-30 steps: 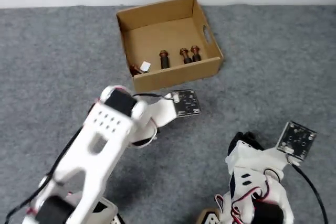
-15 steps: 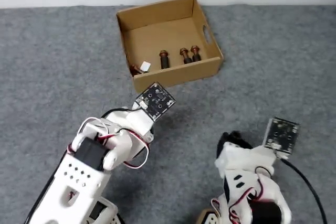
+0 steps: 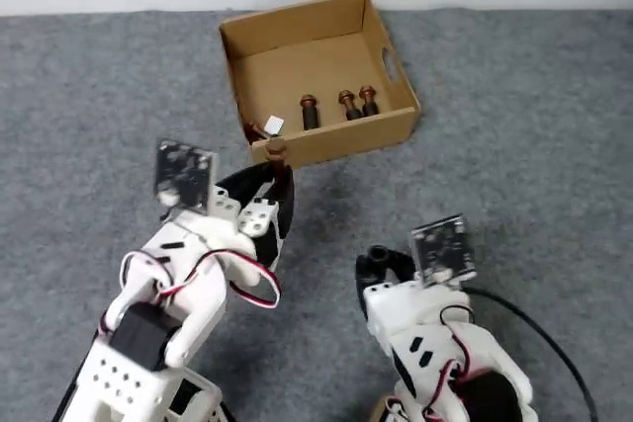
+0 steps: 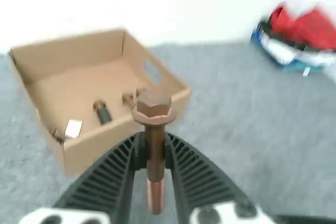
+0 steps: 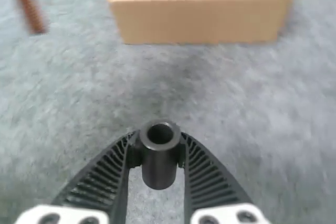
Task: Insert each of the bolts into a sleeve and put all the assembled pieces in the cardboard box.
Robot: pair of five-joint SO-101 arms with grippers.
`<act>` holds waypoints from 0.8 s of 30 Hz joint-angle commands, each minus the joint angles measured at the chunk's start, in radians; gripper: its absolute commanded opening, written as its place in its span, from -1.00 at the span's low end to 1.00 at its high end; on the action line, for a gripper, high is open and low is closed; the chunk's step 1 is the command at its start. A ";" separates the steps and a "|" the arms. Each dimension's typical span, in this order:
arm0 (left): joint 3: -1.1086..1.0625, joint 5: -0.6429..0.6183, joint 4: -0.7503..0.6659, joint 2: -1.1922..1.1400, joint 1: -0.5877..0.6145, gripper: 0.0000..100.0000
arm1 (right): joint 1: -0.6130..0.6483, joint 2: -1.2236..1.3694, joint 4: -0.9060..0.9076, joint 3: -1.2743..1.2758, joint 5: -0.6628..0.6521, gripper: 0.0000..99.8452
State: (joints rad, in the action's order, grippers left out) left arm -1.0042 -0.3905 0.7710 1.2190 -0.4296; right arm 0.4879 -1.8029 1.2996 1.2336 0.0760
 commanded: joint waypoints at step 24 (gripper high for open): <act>-0.228 -0.114 -0.068 0.405 -0.213 -0.99 | 0.166 -0.007 -0.364 0.126 -0.417 -0.98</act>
State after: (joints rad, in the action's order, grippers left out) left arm -1.2298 -0.4687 0.7081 1.6134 -0.6383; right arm 0.6460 -1.7983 0.9636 1.3763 -0.3276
